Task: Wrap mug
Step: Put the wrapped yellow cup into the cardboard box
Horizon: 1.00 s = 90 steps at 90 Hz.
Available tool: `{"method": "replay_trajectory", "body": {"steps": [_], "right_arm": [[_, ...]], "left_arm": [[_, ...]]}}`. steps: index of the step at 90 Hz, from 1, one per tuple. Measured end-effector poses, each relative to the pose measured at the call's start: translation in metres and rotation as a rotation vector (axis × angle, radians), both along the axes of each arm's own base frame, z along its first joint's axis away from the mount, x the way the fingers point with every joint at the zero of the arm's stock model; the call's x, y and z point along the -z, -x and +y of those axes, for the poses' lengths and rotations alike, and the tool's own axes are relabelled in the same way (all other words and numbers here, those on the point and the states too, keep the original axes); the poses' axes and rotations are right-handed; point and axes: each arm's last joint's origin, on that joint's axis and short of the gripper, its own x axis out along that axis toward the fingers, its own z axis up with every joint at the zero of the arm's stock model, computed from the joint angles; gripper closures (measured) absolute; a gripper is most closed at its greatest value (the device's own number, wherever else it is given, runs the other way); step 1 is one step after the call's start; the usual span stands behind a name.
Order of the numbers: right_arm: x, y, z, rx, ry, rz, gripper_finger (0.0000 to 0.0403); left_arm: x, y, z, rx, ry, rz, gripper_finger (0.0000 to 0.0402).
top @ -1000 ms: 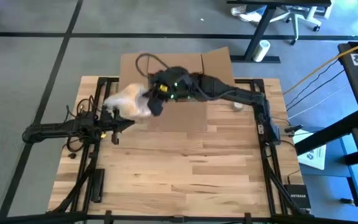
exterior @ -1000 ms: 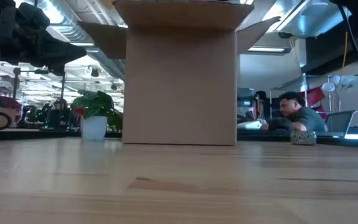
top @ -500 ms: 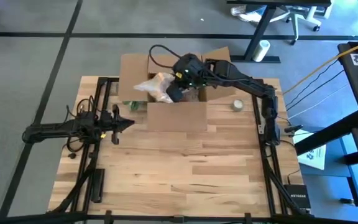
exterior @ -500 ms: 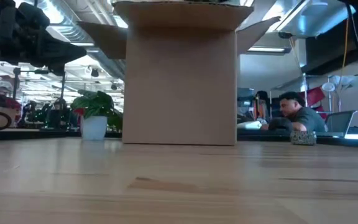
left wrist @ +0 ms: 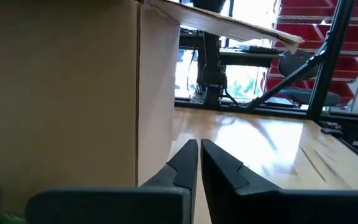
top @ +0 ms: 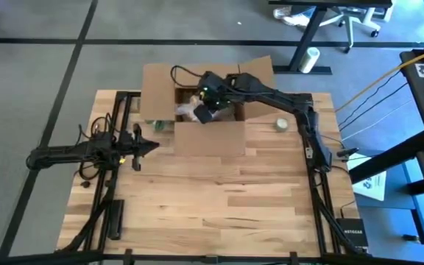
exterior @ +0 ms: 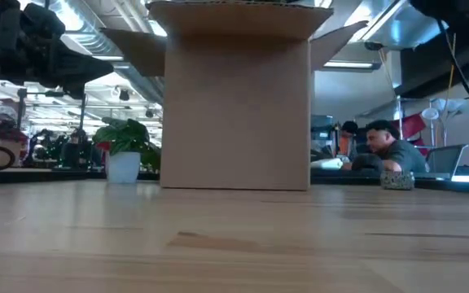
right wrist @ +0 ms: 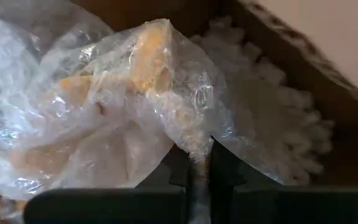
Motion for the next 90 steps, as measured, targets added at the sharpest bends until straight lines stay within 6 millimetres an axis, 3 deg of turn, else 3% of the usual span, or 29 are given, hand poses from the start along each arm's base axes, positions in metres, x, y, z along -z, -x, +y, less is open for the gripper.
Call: {"method": "replay_trajectory", "body": {"steps": [26,42,74,90], "right_arm": [[0.004,-0.022,-0.02,0.053,0.194,-0.127,0.0401],[0.023,-0.019,-0.041,0.116,0.094,-0.083,0.0401],[0.072,-0.036,-0.062,0.077,-0.11,-0.057,0.0372],[0.074,-0.041,-0.062,0.032,-0.072,-0.078,0.0368]], "left_arm": [[0.0,0.0,0.0,0.0,0.0,0.0,0.04],[0.0,0.0,0.0,-0.002,0.0,0.0,0.04],[0.0,0.0,0.0,-0.002,0.0,0.0,0.04],[0.0,0.0,0.0,-0.003,0.0,0.0,0.04]]}}
